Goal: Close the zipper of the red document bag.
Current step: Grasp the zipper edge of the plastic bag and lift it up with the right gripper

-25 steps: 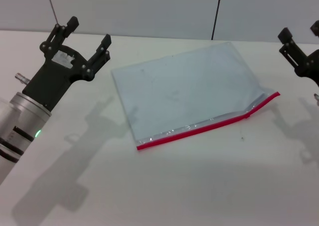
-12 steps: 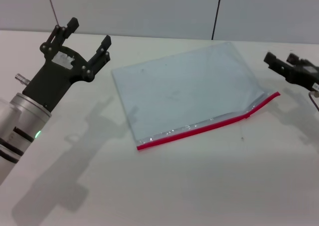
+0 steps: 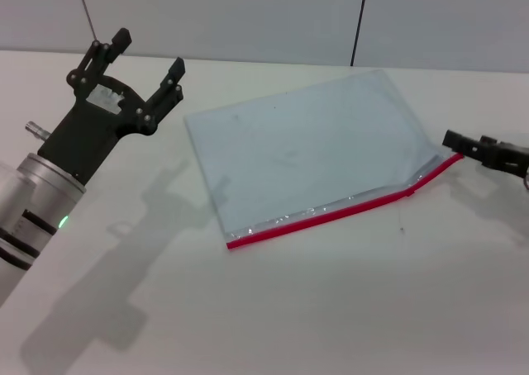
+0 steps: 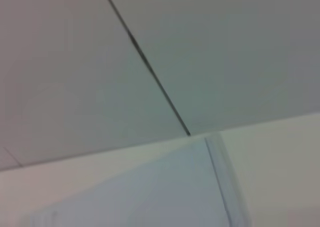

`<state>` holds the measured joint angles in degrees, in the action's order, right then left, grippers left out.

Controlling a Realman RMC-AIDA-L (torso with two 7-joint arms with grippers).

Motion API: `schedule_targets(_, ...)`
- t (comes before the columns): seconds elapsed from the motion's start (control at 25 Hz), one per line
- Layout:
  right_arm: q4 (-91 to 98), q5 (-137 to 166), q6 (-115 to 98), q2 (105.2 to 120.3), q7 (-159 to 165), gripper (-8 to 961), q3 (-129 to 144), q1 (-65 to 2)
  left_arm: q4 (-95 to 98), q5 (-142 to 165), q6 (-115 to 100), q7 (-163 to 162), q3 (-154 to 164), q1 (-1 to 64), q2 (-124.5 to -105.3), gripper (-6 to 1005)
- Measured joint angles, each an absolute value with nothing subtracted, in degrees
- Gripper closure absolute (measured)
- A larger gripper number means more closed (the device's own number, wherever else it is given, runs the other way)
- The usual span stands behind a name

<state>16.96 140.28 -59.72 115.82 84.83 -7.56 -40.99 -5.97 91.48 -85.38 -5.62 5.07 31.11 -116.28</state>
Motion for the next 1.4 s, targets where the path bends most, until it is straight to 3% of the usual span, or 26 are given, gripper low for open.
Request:
schedule_targets(1.0, 12.3, 149.2, -50.3, 115.95, 92.7, 73, -4.2, -46.8, -6.0, 91.5, -85.4, -5.6, 5.0, 31.2, -116.28, 199)
schedule_targets(1.24, 12.2, 149.2, -48.8, 116.08, 93.8, 183, -2.1, -47.1, -6.0, 91.4, -85.5, -5.6, 5.0, 31.3, -116.28, 200)
schedule_targets(1.4, 12.2, 149.2, -48.9, 116.19, 93.5, 342, -1.7, -47.3, -6.0, 91.3, -85.5, -5.6, 5.0, 31.3, -116.28, 200)
